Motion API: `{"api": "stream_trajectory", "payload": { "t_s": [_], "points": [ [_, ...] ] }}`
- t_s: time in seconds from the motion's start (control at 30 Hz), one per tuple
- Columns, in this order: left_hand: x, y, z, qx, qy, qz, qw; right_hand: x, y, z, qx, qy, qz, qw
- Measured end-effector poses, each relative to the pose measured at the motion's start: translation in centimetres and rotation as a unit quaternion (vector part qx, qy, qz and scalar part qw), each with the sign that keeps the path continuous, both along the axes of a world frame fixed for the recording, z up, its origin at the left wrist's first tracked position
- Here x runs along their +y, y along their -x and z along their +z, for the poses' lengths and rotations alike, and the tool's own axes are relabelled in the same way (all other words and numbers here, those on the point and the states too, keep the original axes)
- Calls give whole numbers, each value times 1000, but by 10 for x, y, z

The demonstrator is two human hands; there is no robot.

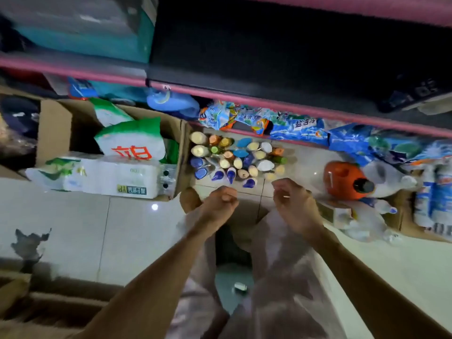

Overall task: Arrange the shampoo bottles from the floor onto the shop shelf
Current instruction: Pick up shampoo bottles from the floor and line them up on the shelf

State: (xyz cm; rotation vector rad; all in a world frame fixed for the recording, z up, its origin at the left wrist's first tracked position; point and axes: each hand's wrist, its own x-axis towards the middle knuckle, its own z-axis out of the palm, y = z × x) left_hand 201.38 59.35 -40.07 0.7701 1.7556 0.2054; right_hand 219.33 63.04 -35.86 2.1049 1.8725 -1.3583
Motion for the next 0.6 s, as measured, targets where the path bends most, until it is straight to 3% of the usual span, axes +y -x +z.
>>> {"api": "stream_trajectory", "payload": {
  "t_s": [0.1,0.23,0.4,0.6],
  "points": [
    [8,-7,-58,21,51,-97,994,6,6,-61,-32,55,31,998],
    [12,-7,-133,53,72,-116,989,7,15,-143,-73,72,81,991],
    [17,-3,-218,97,22,-118,988,4,22,-240,-127,76,151,977],
    [25,-13,-309,139,-23,-147,979,-3,38,-340,-173,6,241,955]
  ]
}}
